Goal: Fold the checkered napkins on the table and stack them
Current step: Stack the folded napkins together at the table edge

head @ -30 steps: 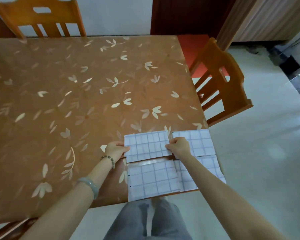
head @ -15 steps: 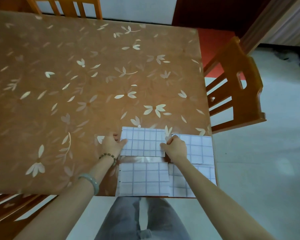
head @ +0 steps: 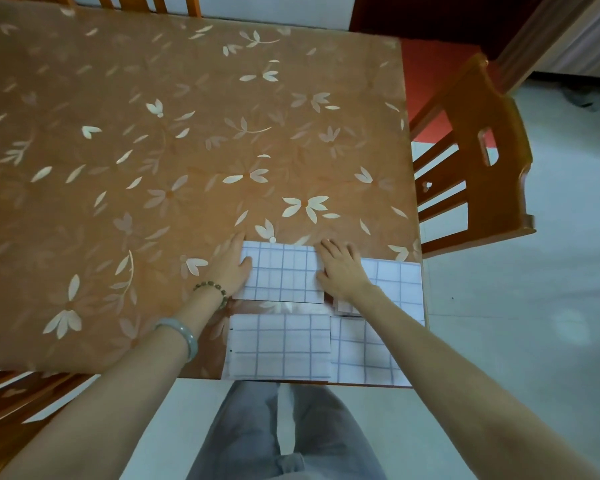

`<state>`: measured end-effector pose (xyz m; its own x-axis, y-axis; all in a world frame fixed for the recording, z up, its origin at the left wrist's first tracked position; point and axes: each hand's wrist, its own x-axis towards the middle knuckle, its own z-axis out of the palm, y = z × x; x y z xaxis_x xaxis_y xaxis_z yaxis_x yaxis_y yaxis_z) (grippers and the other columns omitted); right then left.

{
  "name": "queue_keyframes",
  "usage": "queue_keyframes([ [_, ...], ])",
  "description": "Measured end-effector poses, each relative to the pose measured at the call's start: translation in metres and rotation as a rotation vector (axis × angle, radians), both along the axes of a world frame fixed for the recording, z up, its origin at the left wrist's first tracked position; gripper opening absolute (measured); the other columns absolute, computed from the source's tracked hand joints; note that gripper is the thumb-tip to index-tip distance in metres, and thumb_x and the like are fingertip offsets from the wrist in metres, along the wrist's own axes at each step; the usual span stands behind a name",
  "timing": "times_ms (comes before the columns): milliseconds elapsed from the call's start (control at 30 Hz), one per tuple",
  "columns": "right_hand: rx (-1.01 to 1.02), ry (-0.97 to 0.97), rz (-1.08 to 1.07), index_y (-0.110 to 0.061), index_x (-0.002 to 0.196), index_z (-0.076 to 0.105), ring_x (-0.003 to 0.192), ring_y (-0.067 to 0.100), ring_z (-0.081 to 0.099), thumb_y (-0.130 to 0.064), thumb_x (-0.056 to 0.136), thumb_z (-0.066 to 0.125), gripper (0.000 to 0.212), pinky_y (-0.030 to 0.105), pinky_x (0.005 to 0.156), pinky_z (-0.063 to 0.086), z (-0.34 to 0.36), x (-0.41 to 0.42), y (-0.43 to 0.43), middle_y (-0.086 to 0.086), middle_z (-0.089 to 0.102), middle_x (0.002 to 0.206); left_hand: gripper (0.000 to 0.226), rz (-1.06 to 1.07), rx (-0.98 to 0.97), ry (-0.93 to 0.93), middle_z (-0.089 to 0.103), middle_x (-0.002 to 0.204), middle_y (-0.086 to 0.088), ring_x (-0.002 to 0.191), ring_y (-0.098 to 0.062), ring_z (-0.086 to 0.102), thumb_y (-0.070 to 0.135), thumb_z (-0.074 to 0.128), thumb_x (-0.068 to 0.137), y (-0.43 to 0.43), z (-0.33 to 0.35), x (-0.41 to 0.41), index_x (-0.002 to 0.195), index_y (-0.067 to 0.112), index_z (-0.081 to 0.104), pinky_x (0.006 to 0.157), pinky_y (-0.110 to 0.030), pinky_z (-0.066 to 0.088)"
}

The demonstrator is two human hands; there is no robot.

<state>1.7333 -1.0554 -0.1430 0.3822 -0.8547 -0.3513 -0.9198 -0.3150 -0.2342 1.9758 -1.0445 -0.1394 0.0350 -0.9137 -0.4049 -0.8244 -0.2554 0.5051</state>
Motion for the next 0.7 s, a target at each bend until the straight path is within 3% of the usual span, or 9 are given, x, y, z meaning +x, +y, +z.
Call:
queue_keyframes([
  [167,-0.036,0.017,0.053,-0.008,0.14,0.04,0.139,0.026,0.026,-0.016,0.091,0.035,0.05,0.047,0.112,0.015,-0.008,-0.009,0.002,0.006,0.036,0.15,0.048,-0.011,-0.002,-0.04,0.045,0.138,-0.014,0.128,-0.034,0.035,0.013,0.04,0.096,-0.001,-0.001,-0.001,0.143,0.008,0.034,0.104,-0.042,0.029],
  [300,-0.043,0.016,0.07,-0.006,0.133,0.05,0.134,0.029,0.036,-0.031,0.082,0.01,0.069,0.053,0.108,0.025,-0.008,-0.016,0.01,0.007,0.044,0.145,0.047,-0.035,-0.029,-0.015,0.044,0.142,-0.009,0.129,-0.031,0.034,0.013,0.04,0.097,0.007,-0.006,0.0,0.144,0.01,0.035,0.104,-0.041,0.03],
  [467,-0.007,0.041,0.066,-0.008,0.128,0.053,0.135,0.035,0.034,-0.034,0.085,0.015,0.063,0.055,0.107,0.027,-0.011,-0.021,0.019,0.012,0.043,0.145,0.045,-0.032,-0.07,0.008,0.047,0.139,-0.007,0.127,-0.029,0.035,0.015,0.041,0.098,0.024,-0.008,0.002,0.143,0.012,0.039,0.102,-0.039,0.03],
  [600,-0.009,-0.027,0.013,-0.013,0.139,0.041,0.141,0.034,0.023,-0.04,0.085,0.018,0.064,0.054,0.112,0.023,-0.008,-0.022,0.026,0.012,0.035,0.149,0.049,-0.021,-0.065,0.009,0.045,0.139,-0.009,0.127,-0.032,0.036,0.023,0.044,0.097,0.032,-0.009,0.001,0.143,0.011,0.034,0.103,-0.042,0.03],
  [700,-0.058,-0.172,-0.208,-0.019,0.146,0.034,0.143,0.034,0.017,-0.043,0.089,0.031,0.062,0.055,0.112,0.02,0.002,-0.041,0.03,0.011,0.031,0.151,0.064,-0.03,-0.12,-0.121,0.024,0.156,-0.008,0.142,-0.031,0.021,0.043,0.038,0.097,0.041,-0.005,0.006,0.15,0.012,0.019,0.113,-0.046,0.021],
])
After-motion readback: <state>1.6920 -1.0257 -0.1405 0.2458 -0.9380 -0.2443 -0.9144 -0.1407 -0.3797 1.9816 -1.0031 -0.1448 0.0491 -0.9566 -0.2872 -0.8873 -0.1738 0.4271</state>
